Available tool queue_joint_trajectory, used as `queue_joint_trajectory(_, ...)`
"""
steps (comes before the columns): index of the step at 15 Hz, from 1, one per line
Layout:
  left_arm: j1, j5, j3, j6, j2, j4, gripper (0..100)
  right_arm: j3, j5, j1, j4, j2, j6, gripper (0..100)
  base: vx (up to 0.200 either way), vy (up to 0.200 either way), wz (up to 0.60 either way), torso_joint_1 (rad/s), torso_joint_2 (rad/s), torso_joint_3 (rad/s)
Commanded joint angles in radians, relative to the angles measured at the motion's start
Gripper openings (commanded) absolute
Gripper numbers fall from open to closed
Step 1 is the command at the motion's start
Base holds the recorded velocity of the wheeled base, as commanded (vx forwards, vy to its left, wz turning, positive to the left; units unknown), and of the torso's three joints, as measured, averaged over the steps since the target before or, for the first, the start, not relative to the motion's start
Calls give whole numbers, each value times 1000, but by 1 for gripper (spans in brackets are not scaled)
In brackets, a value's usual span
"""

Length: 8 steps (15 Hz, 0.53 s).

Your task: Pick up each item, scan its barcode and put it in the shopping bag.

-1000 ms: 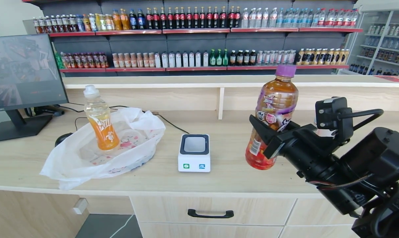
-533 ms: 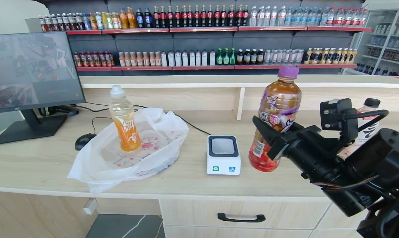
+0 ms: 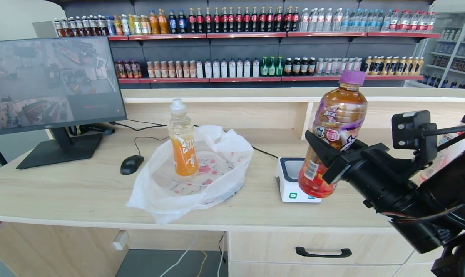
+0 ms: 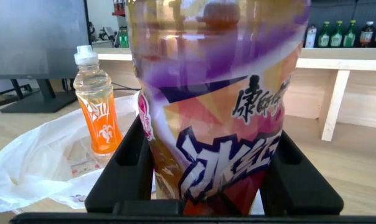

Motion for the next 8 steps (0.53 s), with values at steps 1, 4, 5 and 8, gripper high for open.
queue_joint_trajectory(1, 0, -1, 0, 3, 0, 0, 100, -12, -2, -3, -2, -2, -16, 0, 0, 0, 0, 0, 0, 0)
queue_joint_trajectory(4, 0, -1, 0, 3, 0, 0, 100, -23, -2, -13, -2, 4, -23, 0, 0, 0, 0, 0, 0, 0)
queue_joint_trajectory(5, 0, -1, 0, 3, 0, 0, 100, -15, -4, -13, -2, 3, -20, 0, 0, 0, 0, 0, 0, 0)
queue_joint_trajectory(8, 0, 0, 0, 3, 0, 0, 100, -11, -2, -19, -2, 9, -20, 0, 0, 0, 0, 0, 0, 0)
